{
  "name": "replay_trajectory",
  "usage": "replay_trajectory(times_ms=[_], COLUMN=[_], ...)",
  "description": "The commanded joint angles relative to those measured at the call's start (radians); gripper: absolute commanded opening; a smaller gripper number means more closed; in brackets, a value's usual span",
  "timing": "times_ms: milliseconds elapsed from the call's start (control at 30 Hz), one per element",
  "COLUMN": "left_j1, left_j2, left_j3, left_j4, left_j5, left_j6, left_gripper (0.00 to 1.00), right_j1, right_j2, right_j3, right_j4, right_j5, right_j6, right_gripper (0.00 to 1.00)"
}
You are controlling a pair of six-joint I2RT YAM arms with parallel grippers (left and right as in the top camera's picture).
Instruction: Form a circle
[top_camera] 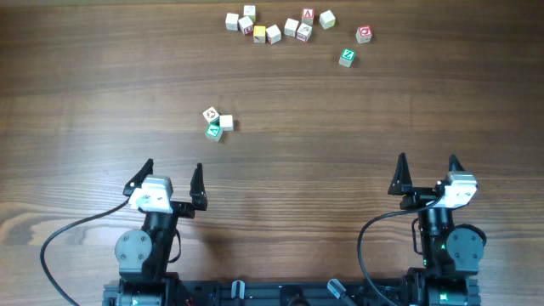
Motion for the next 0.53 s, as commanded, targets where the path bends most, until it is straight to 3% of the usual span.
replay_trajectory(times_ms=[0, 500], left_j1=[0.001, 0.001], left_j2=[-0.009, -0.009], left_j3=[-0.006, -0.006], left_j4=[-0.004, -0.004], left_j5=[-0.013, -0.013], left_j6=[0.008, 0.008], left_gripper=[1.00, 1.00], right_j1=[0.004, 0.004], right_j2=[-0.007, -0.007], right_j3=[-0.001, -0.001], right_j4=[0.002, 0.002], right_j5=[-0.016, -0.016], right_j6=[-0.020, -0.020], right_gripper=[1.00, 1.00])
